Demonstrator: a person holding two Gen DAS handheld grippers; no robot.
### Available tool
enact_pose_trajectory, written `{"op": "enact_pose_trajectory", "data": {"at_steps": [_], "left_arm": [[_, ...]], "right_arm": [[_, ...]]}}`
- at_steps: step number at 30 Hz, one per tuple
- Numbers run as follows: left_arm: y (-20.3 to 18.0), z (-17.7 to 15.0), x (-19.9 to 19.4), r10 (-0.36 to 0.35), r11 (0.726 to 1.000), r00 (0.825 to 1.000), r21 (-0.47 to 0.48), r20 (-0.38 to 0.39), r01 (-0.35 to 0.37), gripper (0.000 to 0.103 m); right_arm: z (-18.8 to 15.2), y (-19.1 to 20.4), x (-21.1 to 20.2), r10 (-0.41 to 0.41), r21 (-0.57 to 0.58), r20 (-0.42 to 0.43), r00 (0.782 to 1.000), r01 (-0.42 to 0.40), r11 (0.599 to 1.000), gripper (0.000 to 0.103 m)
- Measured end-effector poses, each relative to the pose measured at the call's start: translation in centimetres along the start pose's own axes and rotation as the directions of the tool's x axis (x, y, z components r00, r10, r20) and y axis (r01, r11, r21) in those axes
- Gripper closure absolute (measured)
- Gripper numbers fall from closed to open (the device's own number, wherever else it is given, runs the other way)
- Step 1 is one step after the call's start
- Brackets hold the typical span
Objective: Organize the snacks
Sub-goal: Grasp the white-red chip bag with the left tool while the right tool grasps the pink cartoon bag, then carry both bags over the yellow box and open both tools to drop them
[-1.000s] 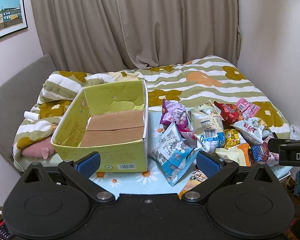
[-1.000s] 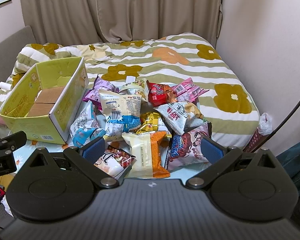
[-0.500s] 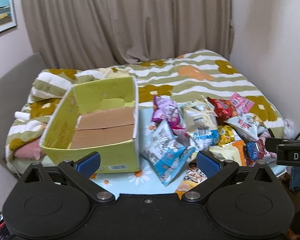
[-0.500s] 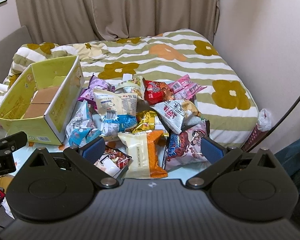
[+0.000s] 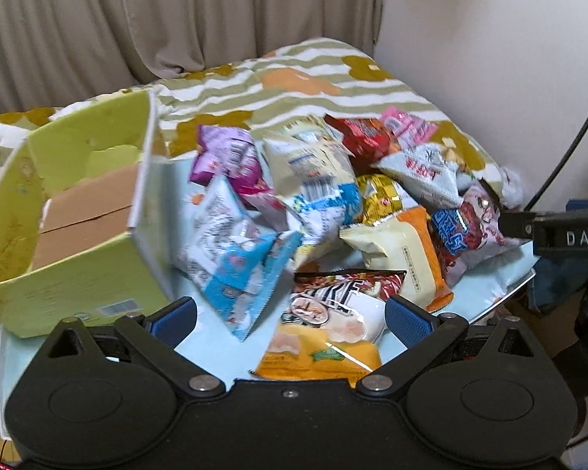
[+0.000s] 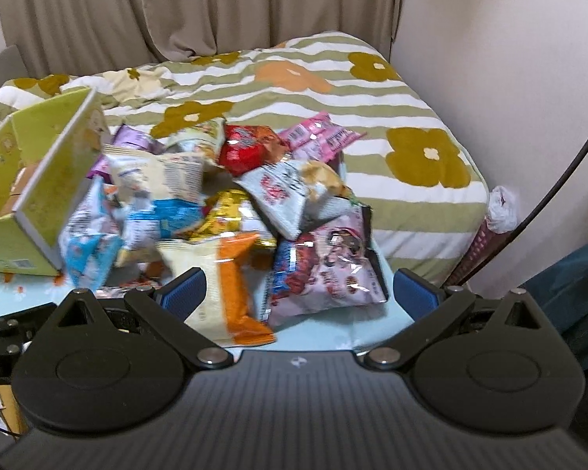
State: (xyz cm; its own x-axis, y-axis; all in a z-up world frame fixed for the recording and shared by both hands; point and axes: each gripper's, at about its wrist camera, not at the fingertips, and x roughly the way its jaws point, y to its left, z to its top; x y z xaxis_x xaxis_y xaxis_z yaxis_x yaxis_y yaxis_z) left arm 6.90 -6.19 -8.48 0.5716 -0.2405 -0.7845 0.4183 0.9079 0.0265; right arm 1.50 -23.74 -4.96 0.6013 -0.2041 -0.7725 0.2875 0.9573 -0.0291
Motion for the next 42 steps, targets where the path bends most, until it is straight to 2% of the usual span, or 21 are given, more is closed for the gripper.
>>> {"op": "enact_pose_trajectory", "data": {"at_steps": [9,13,17,20,22,24,31,36,42], "left_arm": [[-3.5,0.0,5.8,0.001,0.996,0.995,0.085,-0.098,0.008,0.0],[-4.4,-0.1,8.4,-0.001,0.994,0.99,0.108,-0.144,0.017,0.0],[-4.8,-0.4,10.2,0.03,0.992,0.982,0.13,-0.185,-0.005,0.001],[-4.4,-0.5,11.5,0.03,0.994,0.974,0.111,-0.224,-0.005,0.004],[-4.1,-0.6,12.3,0.02,0.996,0.966,0.094,-0.257,0.004,0.013],[-3.9,-1.0,12.9,0.02,0.996,0.96,0.091,-0.278,0.006,0.017],[-3.0,-1.2,12.8,-0.007,0.998,0.963,0.057,-0.269,0.023,0.032],[-2.7,-1.3,11.7,-0.035,0.999,0.965,0.022,-0.26,0.042,0.033],[-2.8,-0.9,9.8,-0.038,0.999,0.972,0.018,-0.231,0.044,0.035]], "right_arm": [[0.1,-3.3,6.1,0.05,0.012,-0.068,0.996,-0.05,0.999,0.0],[0.2,-3.4,8.4,0.069,-0.007,-0.102,0.992,-0.07,0.997,0.0],[0.3,-3.2,10.3,0.086,-0.014,-0.133,0.987,-0.088,0.996,0.0],[0.3,-2.7,11.2,0.094,-0.036,-0.138,0.986,-0.1,0.994,0.0],[0.4,-2.4,11.7,0.104,-0.048,-0.145,0.984,-0.112,0.993,0.0],[0.5,-2.0,12.3,0.11,-0.054,-0.155,0.982,-0.12,0.991,0.0],[0.4,-1.8,13.4,0.11,-0.057,-0.174,0.979,-0.121,0.991,0.0],[0.4,-2.3,13.1,0.113,-0.054,-0.159,0.981,-0.123,0.991,0.016],[0.1,-3.0,11.3,0.088,-0.04,-0.132,0.987,-0.094,0.995,0.018]]}}
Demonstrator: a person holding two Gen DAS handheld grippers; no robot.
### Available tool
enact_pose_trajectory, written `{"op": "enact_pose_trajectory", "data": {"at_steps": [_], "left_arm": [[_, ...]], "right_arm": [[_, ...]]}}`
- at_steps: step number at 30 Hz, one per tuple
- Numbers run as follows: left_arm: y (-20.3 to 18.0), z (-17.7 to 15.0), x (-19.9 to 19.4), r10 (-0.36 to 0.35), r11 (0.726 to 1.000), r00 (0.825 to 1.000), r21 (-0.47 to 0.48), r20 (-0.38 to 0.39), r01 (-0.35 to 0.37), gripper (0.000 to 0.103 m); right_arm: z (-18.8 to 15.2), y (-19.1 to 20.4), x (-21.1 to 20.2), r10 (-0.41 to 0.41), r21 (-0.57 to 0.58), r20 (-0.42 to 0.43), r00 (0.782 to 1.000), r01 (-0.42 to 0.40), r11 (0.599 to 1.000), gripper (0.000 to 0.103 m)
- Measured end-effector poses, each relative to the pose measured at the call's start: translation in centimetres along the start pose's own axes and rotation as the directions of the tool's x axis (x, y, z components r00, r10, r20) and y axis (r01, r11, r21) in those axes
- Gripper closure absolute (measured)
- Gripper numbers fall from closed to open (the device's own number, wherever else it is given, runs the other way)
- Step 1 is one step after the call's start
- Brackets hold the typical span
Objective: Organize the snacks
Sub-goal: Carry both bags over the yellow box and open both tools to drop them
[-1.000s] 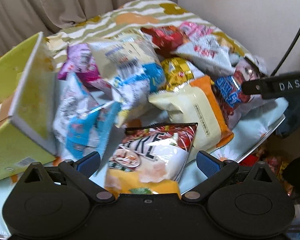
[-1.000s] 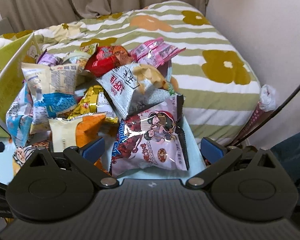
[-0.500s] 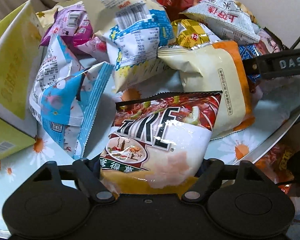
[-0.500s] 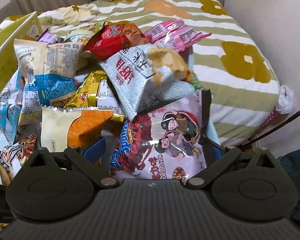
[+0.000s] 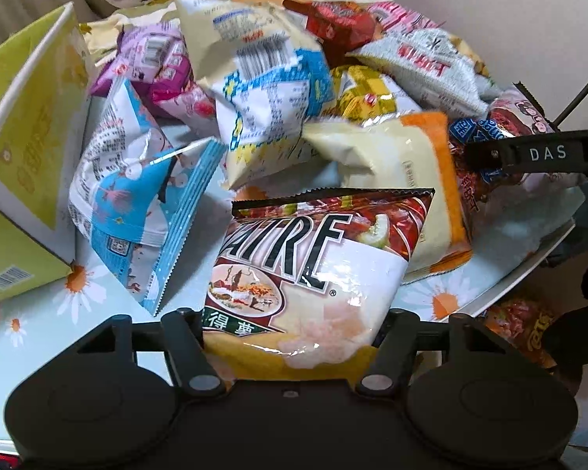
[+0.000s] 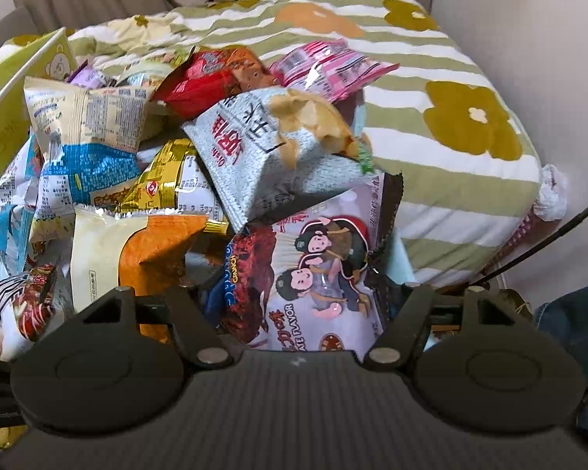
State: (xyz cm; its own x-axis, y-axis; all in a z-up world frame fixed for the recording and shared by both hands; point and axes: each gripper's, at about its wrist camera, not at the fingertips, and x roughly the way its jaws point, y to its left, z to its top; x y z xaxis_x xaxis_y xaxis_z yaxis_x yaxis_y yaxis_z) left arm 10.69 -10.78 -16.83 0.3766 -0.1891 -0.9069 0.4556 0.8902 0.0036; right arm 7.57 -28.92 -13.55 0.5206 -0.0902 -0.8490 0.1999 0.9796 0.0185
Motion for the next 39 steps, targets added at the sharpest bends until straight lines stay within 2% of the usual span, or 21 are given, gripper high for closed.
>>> {"op": "enact_pose_trajectory", "data": {"at_steps": [7,10,14,18,23,26,31,35,39], "left_arm": [[-0.8,-0.1,-4.1,0.014,1.0,0.997,-0.013,0.071,-0.013,0.035],[-0.6,-0.2,-6.6,0.031,0.999,0.993,-0.031,0.113,-0.027,0.035],[0.0,-0.4,-10.3,0.074,0.996,0.98,-0.068,0.182,-0.062,0.035],[1.4,-0.4,-13.5,0.148,0.984,0.96,-0.13,0.237,-0.119,0.035],[5.6,0.1,-17.0,0.247,0.958,0.927,-0.212,0.283,-0.191,0.035],[8.8,0.7,-18.4,0.287,0.942,0.911,-0.257,0.296,-0.214,0.035],[14.9,2.5,-19.5,0.339,0.923,0.885,-0.292,0.319,-0.249,0.035],[20.3,4.4,-19.5,0.359,0.917,0.876,-0.298,0.322,-0.266,0.035],[25.2,6.4,-17.7,0.361,0.912,0.882,-0.311,0.302,-0.266,0.035]], "right_arm": [[-0.2,0.0,-4.0,0.014,-0.008,0.029,0.999,-0.014,1.0,0.018],[0.1,0.2,-6.2,0.049,-0.015,0.066,0.997,-0.048,0.999,0.018],[1.3,1.2,-9.0,0.109,-0.054,0.128,0.986,-0.102,0.993,0.018],[3.4,3.3,-10.9,0.187,-0.103,0.179,0.966,-0.17,0.98,0.018],[6.6,7.1,-12.3,0.277,-0.168,0.228,0.933,-0.243,0.955,0.018],[8.9,10.2,-12.7,0.335,-0.199,0.23,0.914,-0.292,0.935,0.018],[12.2,16.1,-12.4,0.385,-0.222,0.24,0.891,-0.336,0.916,0.018],[15.0,21.1,-10.9,0.401,-0.22,0.231,0.886,-0.354,0.909,0.018],[18.0,25.8,-8.6,0.406,-0.209,0.215,0.888,-0.364,0.907,0.018]]}}
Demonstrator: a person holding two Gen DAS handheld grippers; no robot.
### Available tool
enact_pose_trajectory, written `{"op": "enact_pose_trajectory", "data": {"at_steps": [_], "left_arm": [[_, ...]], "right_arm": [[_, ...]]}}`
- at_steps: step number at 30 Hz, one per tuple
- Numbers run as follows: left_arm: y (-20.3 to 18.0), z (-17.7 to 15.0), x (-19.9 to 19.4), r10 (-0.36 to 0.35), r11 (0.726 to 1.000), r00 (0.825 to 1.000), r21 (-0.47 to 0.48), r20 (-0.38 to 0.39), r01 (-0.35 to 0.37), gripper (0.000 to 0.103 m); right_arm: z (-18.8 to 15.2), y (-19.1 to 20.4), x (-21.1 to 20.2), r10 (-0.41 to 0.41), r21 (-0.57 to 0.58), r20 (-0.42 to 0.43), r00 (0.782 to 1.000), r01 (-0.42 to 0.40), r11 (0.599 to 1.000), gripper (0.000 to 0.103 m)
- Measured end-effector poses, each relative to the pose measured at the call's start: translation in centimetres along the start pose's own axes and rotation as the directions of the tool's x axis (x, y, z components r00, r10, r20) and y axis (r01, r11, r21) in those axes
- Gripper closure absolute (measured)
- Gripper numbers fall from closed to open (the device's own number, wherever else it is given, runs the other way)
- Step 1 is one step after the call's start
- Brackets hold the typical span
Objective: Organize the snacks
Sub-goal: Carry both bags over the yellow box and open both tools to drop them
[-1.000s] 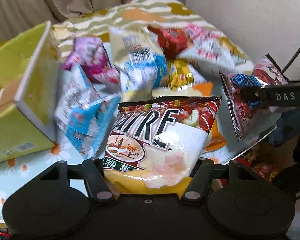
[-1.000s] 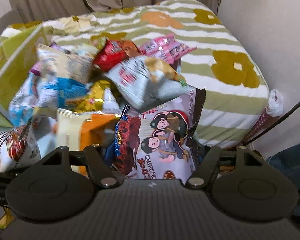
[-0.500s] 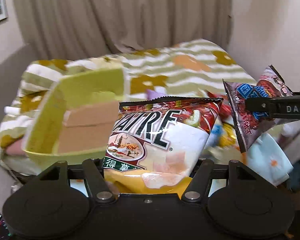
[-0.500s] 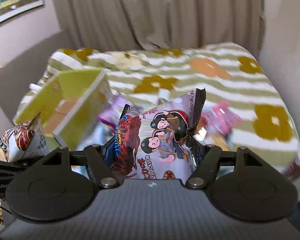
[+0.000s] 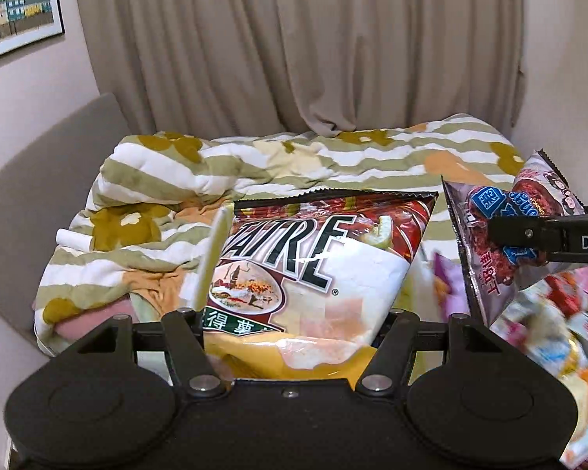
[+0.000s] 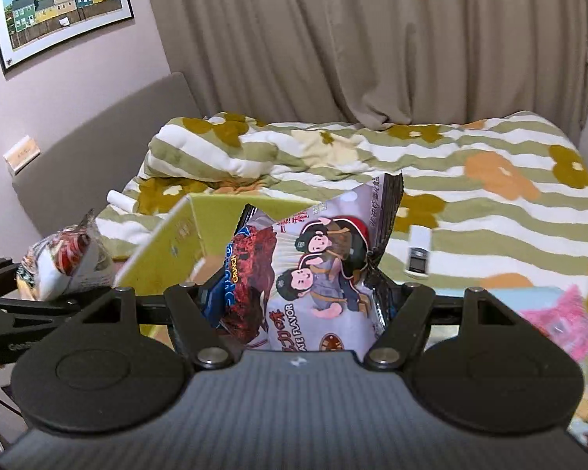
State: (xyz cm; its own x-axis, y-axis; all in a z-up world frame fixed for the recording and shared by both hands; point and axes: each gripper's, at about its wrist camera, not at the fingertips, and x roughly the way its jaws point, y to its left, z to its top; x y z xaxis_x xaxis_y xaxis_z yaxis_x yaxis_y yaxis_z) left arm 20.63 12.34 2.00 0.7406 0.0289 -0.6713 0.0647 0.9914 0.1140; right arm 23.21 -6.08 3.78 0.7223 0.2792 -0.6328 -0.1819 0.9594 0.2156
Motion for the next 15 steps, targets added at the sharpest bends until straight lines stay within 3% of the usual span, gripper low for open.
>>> {"op": "enact_pose_trajectory", "data": {"at_steps": [6,12,14,15], "left_arm": [[2.9,2.6,6.6,-0.023,1.0,0.998,0.006,-0.056,0.023,0.035],[3.4,4.0,13.3,-0.067,0.997,0.99,0.034,-0.121,0.072,0.034],[3.3,4.1,14.9,-0.074,0.996,0.988,0.046,-0.139,0.081,0.028],[3.3,4.1,15.6,-0.071,0.995,0.986,0.054,-0.148,0.08,0.015]], "right_arm": [[2.8,3.5,6.5,-0.05,0.024,-0.03,0.998,0.051,0.998,0.018],[3.0,4.5,10.3,-0.119,0.066,-0.073,0.99,0.124,0.99,0.018],[2.8,4.3,10.9,-0.145,0.078,-0.087,0.986,0.152,0.985,0.017],[2.7,4.2,11.1,-0.157,0.08,-0.093,0.983,0.164,0.983,0.018]]}}
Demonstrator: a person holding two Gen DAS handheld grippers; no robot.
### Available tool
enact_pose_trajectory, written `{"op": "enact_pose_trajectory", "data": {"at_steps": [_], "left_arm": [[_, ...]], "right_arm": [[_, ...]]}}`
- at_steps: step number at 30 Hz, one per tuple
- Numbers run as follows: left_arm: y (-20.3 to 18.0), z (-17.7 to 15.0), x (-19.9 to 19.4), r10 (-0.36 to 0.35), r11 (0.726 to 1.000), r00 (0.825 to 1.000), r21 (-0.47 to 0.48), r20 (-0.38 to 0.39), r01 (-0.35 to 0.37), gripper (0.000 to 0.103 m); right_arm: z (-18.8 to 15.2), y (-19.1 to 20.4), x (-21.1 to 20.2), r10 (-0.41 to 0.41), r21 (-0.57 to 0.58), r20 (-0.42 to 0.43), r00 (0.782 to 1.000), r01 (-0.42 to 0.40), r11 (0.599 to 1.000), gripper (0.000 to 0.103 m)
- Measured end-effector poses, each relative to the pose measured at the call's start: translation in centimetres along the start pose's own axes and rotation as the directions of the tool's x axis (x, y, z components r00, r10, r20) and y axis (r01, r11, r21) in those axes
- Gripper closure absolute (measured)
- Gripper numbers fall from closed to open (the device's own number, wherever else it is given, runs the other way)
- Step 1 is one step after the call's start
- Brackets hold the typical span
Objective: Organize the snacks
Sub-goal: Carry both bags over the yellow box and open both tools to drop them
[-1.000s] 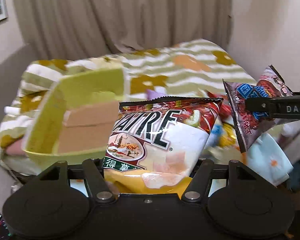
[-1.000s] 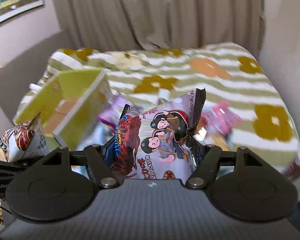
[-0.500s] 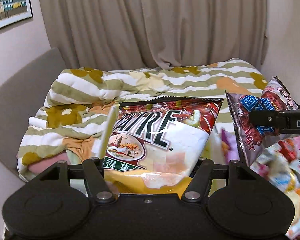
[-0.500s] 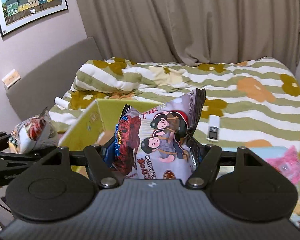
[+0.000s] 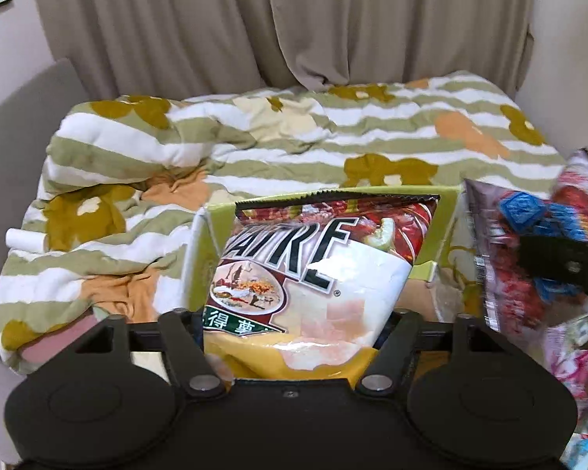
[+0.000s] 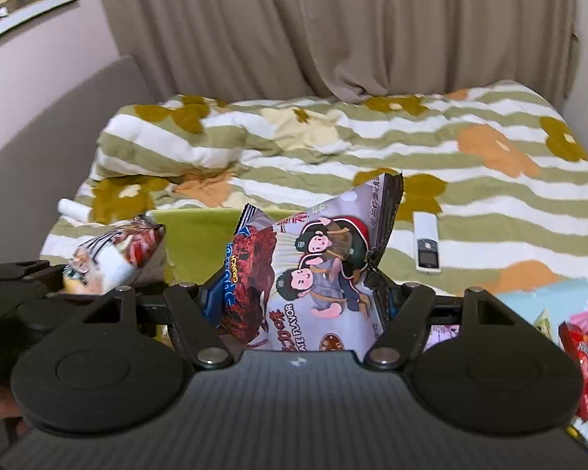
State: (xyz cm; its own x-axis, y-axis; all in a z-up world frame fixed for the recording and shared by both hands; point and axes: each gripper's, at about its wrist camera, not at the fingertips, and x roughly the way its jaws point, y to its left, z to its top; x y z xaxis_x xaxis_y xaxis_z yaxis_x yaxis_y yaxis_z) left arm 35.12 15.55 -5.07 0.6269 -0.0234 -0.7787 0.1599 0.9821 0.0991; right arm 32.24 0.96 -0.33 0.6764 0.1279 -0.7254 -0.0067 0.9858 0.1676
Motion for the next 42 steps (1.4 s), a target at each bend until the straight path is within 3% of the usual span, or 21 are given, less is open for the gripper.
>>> {"op": "enact_pose_trajectory", "data": {"at_steps": [1,2,6,11,22,23,24,30,36,42], "left_arm": [[0.1,0.1,0.5,0.006,1.0,1.0,0.012,-0.008,-0.006,0.003],[0.1,-0.1,0.8,0.02,0.999,1.0,0.025,-0.007,-0.02,0.001],[0.6,-1.1,0.5,0.018,0.999,1.0,0.047,-0.013,-0.017,0.0],[1.9,-2.6,-1.0,-0.001,0.999,0.999,-0.034,-0.042,0.0,0.0],[3.7,-2.6,-4.4,0.059,0.985,0.998,-0.159,-0.005,-0.059,0.0],[3.8,-2.5,-4.5,0.065,0.985,0.998,-0.163,-0.004,-0.064,0.0],[3.9,-2.5,-4.6,0.072,0.984,0.997,-0.163,-0.005,-0.072,0.0],[3.9,-3.4,-5.1,0.09,0.981,0.996,-0.174,-0.004,-0.089,0.0],[3.7,-3.6,-5.7,0.076,0.98,0.997,-0.186,0.013,-0.073,0.0],[3.3,-3.3,-7.2,0.075,0.984,0.996,-0.166,0.056,-0.064,0.0]], "right_arm": [[-0.1,-0.1,0.2,-0.011,0.002,-0.006,1.0,0.011,1.0,0.017],[-0.1,-0.3,0.3,-0.02,0.002,-0.014,1.0,0.02,1.0,0.017],[0.0,-0.6,1.0,-0.037,-0.013,-0.038,0.999,0.037,0.999,0.017],[0.4,0.1,2.2,-0.008,-0.065,-0.039,0.999,0.005,0.998,0.017],[2.5,2.8,5.6,0.163,-0.06,-0.08,0.983,-0.168,0.984,0.015],[2.6,3.0,5.9,0.166,-0.058,-0.072,0.983,-0.171,0.984,0.013],[2.8,3.2,6.2,0.163,-0.057,-0.067,0.984,-0.167,0.984,0.0],[2.1,2.2,5.8,0.18,0.006,-0.007,0.984,-0.18,0.984,0.0],[1.9,1.9,4.1,0.155,-0.02,-0.037,0.987,-0.156,0.988,0.0],[1.7,2.1,1.6,0.125,-0.046,0.0,0.992,-0.125,0.991,0.0]]}}
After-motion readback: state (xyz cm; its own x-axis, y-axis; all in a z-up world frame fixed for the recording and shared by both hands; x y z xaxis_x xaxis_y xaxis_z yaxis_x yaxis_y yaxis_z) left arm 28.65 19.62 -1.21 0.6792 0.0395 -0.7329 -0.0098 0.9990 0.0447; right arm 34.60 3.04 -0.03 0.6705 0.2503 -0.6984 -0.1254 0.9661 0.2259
